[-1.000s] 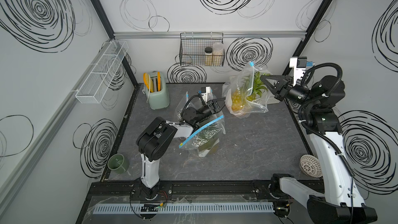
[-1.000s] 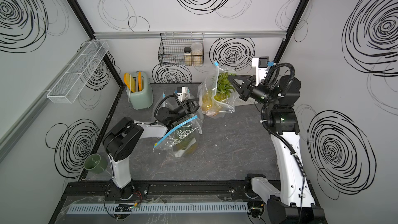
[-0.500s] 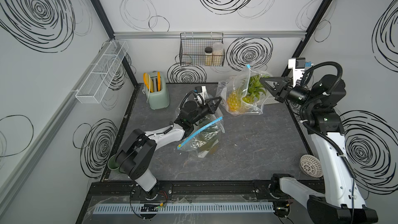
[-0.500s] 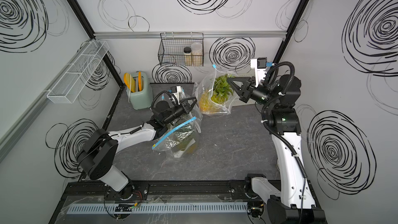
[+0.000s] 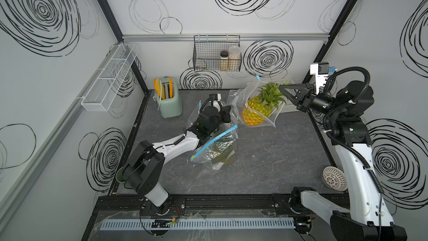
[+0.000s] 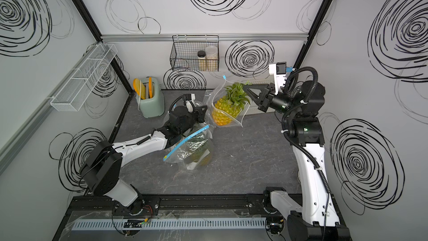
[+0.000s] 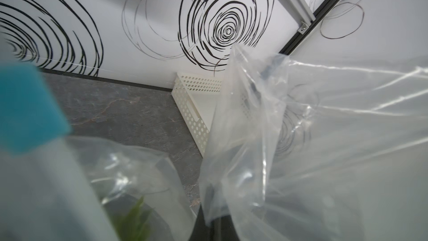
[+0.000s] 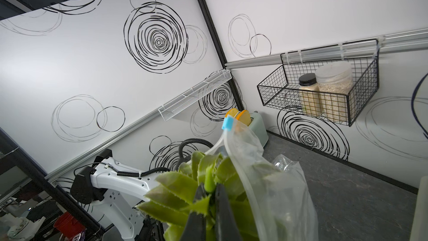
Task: Open the zip-top bag and take out the pineapple
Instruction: Pick up the pineapple from the zipper food storage bag.
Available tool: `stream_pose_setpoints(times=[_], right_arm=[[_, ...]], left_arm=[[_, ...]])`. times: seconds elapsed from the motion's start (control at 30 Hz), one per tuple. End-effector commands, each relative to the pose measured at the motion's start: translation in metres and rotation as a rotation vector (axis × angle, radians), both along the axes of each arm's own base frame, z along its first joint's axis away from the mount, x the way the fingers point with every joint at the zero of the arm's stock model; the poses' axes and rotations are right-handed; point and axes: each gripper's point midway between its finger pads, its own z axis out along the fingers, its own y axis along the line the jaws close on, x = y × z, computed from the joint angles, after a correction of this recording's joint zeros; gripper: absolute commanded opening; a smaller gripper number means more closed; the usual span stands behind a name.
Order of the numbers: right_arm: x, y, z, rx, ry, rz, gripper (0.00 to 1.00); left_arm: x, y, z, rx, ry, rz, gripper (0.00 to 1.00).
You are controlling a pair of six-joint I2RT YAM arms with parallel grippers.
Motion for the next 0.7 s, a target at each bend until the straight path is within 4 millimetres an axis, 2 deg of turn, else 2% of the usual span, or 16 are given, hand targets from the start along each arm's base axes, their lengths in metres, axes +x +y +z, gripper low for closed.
stream_pose_setpoints(times=[0.0, 0.17, 0.4, 0.67], right_arm=[[-0.036, 0.003, 0.038, 0.009, -0.145, 0.049, 0.0], [-0.038, 0.002, 0.04, 0.003, -0.155, 0.036, 0.0], [-0.032, -0.004, 0.054, 0.0, -0.195, -0.01, 0.0], [-0.025, -0.007, 0.075, 0.019, -0.253, -0.033, 0.0]], left_arm=[[0.016, 0.024, -0.015, 0.122, 0.02, 0.117, 0.0], [0.02, 0.026, -0.018, 0.141, 0.029, 0.132, 0.0], [0.024, 0.033, -0.045, 0.241, 0.083, 0.179, 0.0], [0.02, 0.017, -0.053, 0.357, 0.082, 0.163, 0.0]])
